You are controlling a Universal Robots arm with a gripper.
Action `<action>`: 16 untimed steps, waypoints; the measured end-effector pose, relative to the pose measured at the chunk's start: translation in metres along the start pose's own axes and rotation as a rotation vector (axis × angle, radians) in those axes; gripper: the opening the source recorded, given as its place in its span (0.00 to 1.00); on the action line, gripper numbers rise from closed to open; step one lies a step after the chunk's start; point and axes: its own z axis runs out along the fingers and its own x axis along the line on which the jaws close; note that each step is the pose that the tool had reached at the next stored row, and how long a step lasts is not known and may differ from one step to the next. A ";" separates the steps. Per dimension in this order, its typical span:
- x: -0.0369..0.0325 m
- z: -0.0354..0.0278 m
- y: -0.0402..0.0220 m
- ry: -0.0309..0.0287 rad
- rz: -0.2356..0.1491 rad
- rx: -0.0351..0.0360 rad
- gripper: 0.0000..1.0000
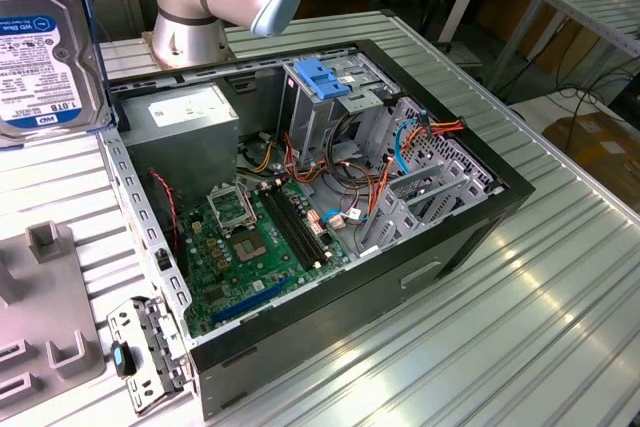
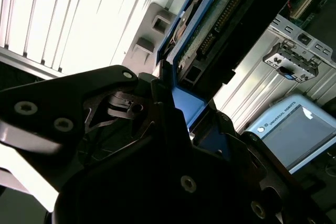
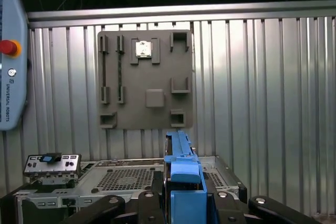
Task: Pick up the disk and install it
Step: 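Pick up the disk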
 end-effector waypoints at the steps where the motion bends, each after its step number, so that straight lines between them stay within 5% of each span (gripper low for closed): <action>1: 0.0002 0.0001 -0.0009 -0.0001 0.000 0.0001 0.37; 16: 0.0027 0.0005 -0.0145 -0.0001 0.000 0.0001 0.37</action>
